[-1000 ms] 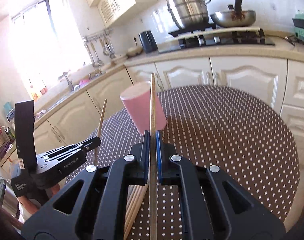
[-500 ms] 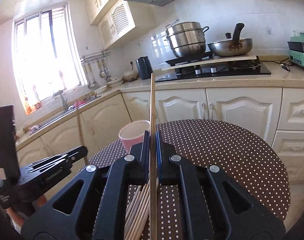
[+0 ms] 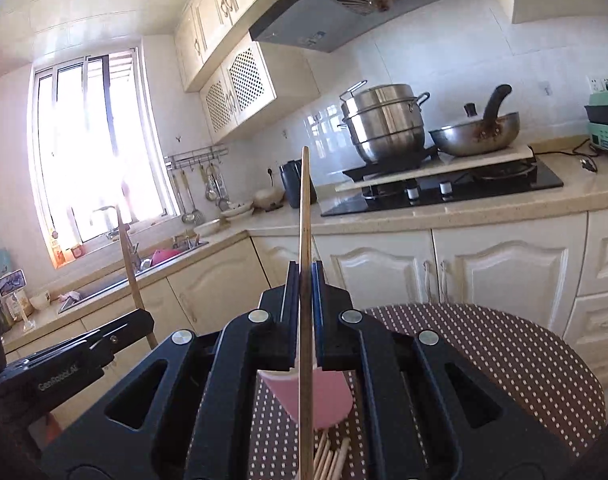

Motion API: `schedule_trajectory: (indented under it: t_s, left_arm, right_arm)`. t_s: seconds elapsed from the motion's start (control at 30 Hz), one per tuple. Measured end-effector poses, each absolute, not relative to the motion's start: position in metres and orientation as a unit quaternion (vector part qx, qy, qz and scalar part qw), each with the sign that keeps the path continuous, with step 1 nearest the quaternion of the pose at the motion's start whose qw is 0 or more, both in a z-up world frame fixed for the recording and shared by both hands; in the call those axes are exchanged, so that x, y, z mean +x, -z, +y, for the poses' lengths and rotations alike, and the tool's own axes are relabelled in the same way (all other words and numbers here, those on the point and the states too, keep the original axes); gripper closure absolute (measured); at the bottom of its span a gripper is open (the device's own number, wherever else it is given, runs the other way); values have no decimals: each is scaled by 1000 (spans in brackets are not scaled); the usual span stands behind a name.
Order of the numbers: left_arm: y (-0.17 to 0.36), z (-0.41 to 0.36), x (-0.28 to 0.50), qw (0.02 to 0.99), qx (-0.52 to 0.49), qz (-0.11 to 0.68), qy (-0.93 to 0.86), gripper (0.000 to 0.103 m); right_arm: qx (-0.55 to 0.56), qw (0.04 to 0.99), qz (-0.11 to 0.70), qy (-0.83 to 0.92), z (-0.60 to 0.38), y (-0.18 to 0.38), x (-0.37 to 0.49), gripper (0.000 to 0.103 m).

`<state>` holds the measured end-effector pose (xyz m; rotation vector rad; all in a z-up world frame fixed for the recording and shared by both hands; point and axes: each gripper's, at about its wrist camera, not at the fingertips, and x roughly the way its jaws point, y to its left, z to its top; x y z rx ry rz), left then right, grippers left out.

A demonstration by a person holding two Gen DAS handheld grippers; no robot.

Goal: Organize utensils
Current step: 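Lift the held chopsticks upright with both tools and carry them over the pink cup, then lower both chopsticks into the pink cup and open both tools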

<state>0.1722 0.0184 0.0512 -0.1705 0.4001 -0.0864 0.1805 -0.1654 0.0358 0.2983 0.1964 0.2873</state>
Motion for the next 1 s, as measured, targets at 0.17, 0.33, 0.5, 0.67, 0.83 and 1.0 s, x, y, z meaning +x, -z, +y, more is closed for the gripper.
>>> schedule_trajectory:
  t_s: [0.17,0.33,0.5,0.67,0.83,1.0]
  left_arm:
    - [-70,17,185,978,-89,182,51,96]
    - [-84,16,205,978,-99,171,63,96]
    - [-92,17,219,978,-109,163,65,96]
    - [-91,17,234,980,-112,150,65,96]
    - [-88,23,247,980,-121,136,77,96]
    - [-79,24,260,981,-115,137,71,96]
  right_arm:
    - [159,972,71,-157,-160,-49,202,96]
    - [191,964,56,-176,-162,-58,224,96]
    - [202,962,50,-178,-163,-57,245,96]
    - [217,957,44,-187,-160,-48,265,96]
    - [209,960,37,-181,-152,-39,282,96]
    - [192,963,37,-184,-143,-33,292,96]
